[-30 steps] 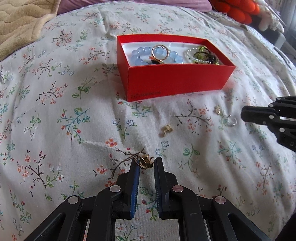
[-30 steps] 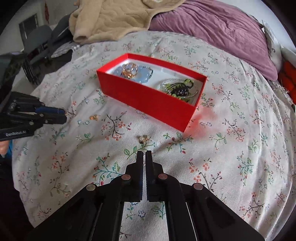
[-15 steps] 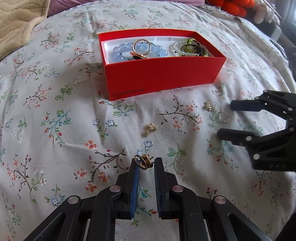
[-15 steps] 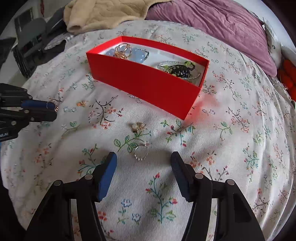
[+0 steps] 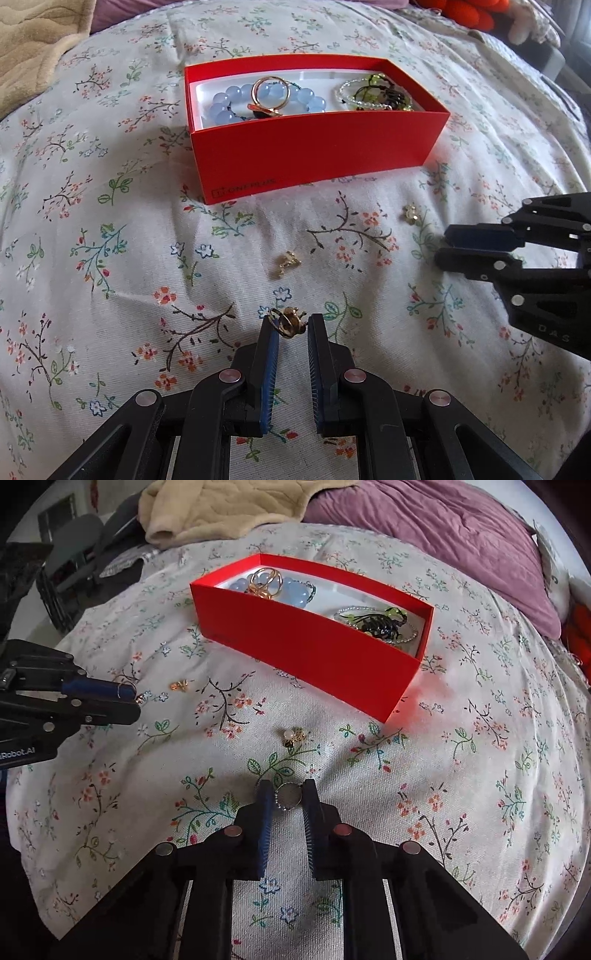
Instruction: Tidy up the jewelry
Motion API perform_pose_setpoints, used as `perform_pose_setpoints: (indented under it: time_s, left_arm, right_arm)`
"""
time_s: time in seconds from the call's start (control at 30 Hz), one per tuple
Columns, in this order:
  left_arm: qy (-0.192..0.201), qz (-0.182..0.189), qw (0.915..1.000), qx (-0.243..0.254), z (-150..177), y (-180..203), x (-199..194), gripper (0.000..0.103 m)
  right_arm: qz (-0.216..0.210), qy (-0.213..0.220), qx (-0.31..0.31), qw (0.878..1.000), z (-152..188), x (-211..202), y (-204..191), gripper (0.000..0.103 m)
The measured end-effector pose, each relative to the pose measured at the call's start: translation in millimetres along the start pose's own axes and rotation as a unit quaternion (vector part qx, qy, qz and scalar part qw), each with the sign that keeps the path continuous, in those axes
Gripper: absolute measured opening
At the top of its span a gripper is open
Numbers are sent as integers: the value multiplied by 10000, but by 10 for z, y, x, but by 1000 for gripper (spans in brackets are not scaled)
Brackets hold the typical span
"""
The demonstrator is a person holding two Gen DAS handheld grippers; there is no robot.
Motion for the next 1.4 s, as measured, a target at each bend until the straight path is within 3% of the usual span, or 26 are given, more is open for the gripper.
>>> perform_pose_setpoints:
  time_s: [0.33, 0.73, 1.07, 1.4]
  left_arm:
    - [274, -48, 9995, -119, -125, -47, -146, 11]
    - [775, 33, 9957, -515, -489, -99, -323, 11]
    - [1037, 54, 9899, -966, -776, -145, -271, 11]
    - [1036, -212, 9878, -1140, -983, -194, -30, 11]
  right_arm:
    - [-19, 271, 232, 9994, -75, -287, 100, 17]
    - [-33, 684, 571, 9960, -433, -568, 195, 17]
    - [34, 709, 1007, 9924, -679, -563, 363, 17]
    - [22, 670, 1407, 9878, -841, -354, 557, 17]
Point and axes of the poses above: each gripper's, at about its wrist camera, not at the fingertips, and x roughly the way its jaws point, y to its right, z to its underside, the point moved 1 cm from there along x, roughly the way its jaws point
